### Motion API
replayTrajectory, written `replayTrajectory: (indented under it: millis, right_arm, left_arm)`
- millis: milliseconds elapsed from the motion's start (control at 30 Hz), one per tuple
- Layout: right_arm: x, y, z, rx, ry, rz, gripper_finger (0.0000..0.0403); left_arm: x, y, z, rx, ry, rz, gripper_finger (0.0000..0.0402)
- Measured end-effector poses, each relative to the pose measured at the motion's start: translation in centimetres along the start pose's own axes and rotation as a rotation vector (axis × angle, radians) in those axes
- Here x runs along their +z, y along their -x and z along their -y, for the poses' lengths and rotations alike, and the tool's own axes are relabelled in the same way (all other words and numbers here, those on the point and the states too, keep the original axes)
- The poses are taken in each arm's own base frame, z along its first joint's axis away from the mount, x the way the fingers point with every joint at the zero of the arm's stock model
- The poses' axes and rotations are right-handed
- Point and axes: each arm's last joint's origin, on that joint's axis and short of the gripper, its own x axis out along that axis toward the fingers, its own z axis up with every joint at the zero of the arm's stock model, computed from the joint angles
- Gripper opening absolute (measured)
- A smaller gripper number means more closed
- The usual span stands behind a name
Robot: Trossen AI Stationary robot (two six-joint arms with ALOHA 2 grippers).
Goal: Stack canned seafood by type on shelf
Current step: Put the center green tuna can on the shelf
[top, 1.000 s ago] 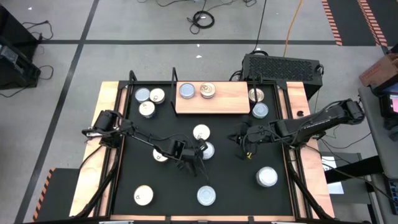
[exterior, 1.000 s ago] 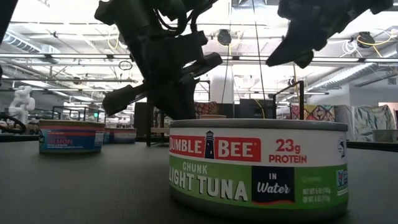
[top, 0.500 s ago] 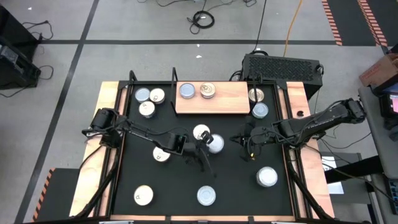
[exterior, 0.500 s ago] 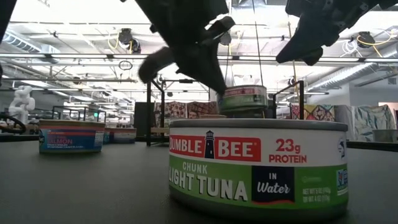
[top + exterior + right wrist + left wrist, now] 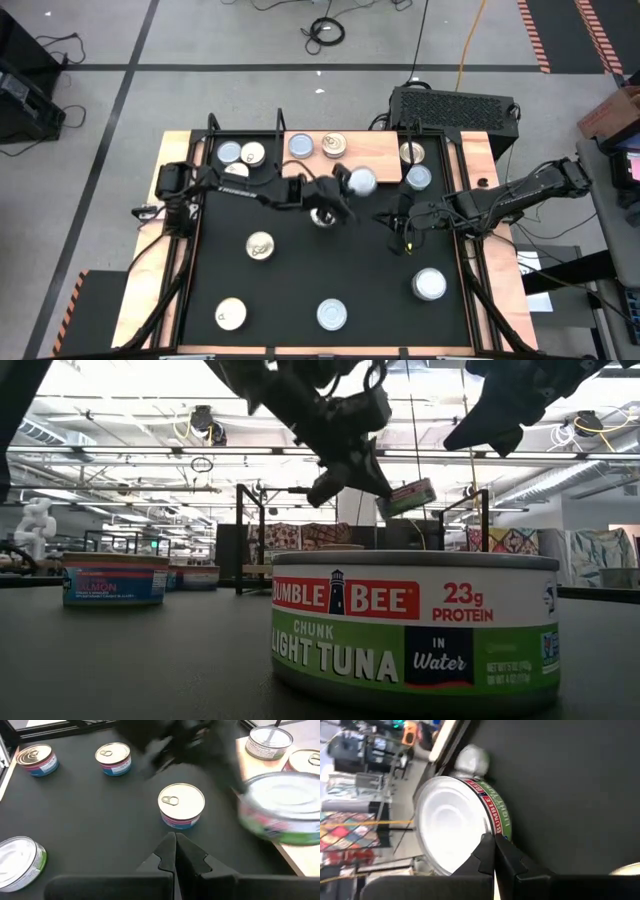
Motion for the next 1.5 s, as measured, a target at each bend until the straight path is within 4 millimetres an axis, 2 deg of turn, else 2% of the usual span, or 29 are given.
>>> replayTrajectory:
  millis: [233,433,600,700,1067,1500]
  right_arm:
    - [0.0,0.0,0.2,-0.060,0.015,0.022,0.0000]
    - [0.2,0.0,0.3,-0.112,0.026,0.049,0.0000]
    - [0.1,0.0,0.4,-0.123,0.031,0.044,0.0000]
    - [0.0,0.0,0.5,-0.129,0.039,0.029,0.0000]
    - [-0.2,0.2,0.6,-0.134,0.037,0.017,0.0000]
    - [0.1,0.2,0.5,-0.125,0.008,0.040,0.0000]
  left_arm:
    - [-2.6,-2.6,-2.2,0.079,-0.006,0.018,0.0000]
    - [-3.7,-6.4,-4.8,0.093,0.023,-0.020,0.0000]
    - [-5.0,-9.6,-5.6,0.034,0.029,-0.077,0.0000]
    - [-5.8,-10.6,-6.1,0.026,0.037,-0.102,0.0000]
    - [-9.0,-11.2,-7.4,0.010,0.132,-0.115,0.0000]
    - [-10.0,-12.4,-6.4,-0.027,0.129,-0.113,0.0000]
